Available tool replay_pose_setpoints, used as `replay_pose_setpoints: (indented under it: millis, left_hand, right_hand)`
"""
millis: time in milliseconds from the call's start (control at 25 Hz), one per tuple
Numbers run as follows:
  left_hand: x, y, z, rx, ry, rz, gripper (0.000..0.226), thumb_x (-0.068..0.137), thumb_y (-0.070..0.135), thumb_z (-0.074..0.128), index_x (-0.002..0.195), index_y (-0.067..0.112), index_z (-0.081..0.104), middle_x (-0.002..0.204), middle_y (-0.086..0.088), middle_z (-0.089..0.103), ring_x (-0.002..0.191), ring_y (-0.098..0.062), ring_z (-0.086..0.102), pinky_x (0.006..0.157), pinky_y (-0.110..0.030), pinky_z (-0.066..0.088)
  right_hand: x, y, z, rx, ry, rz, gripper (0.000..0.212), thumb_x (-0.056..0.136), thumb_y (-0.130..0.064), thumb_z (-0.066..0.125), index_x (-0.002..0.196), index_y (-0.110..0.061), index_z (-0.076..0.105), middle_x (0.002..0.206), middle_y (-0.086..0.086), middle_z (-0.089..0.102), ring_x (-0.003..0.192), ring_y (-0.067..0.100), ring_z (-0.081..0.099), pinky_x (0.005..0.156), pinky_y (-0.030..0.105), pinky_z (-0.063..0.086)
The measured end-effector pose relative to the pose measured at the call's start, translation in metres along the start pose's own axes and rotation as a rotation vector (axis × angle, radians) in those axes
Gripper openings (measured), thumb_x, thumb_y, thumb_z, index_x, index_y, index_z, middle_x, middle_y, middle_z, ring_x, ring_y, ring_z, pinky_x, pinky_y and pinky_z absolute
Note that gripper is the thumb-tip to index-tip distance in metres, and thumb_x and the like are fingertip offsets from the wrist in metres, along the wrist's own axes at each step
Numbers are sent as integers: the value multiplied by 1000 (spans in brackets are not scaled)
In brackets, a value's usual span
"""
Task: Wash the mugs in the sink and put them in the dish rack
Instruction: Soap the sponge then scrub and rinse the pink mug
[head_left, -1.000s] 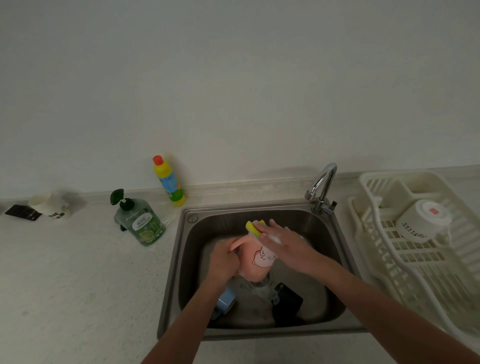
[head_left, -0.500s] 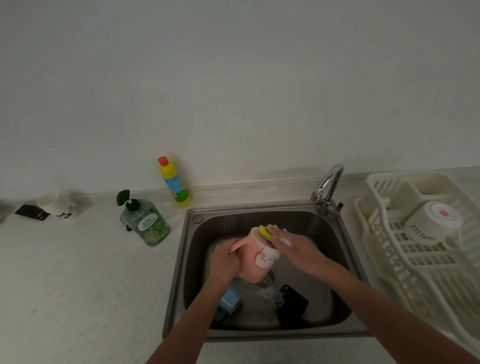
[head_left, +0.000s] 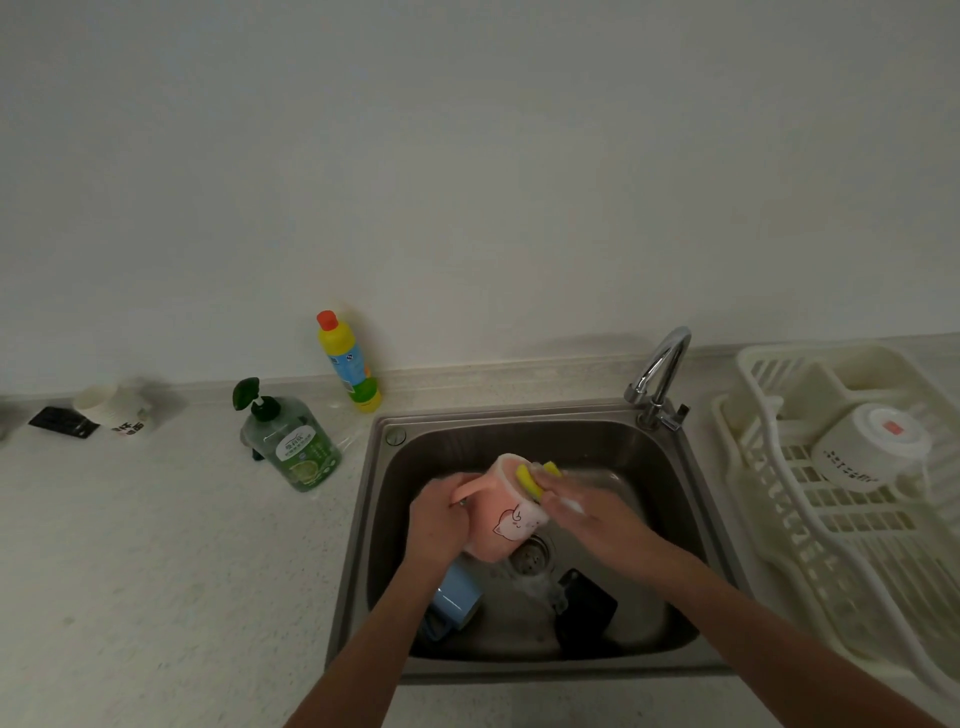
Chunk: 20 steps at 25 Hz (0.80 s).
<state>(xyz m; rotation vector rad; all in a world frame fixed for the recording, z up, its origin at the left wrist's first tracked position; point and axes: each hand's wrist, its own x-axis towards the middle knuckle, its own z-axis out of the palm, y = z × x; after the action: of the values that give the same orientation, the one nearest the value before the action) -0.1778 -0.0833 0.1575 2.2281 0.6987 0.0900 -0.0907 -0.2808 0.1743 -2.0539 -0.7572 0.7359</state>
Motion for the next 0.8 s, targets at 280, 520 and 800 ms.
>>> replay_pose_setpoints:
  millis: [280, 520, 800]
  left_hand:
    - [3, 8, 12, -62, -24, -44, 37, 97, 2, 45, 123, 18, 67, 117, -2, 69, 109, -16, 62, 89, -26, 48]
    - [3, -5, 16, -15, -31, -67, 39, 95, 1, 46, 124, 16, 67, 118, -2, 69, 110, -15, 61, 87, -18, 42]
    - [3, -11, 8, -71, -1, -117, 34, 99, 3, 46, 126, 14, 65, 119, -5, 68, 110, -19, 62, 87, -23, 46]
  right_hand:
    - [16, -13, -5, -42, 19, 27, 65, 90, -74, 27, 149, -47, 23, 160, -16, 20, 150, 8, 5, 124, 46, 6]
    - [4, -10, 15, -108, -33, -55, 48, 105, -46, 34, 152, -43, 24, 153, -30, 15, 148, 0, 3, 121, 33, 0]
    - [9, 5, 0, -282, -142, 21, 50, 104, -51, 28, 152, -42, 20, 158, -24, 12, 150, 4, 0, 124, 43, -1]
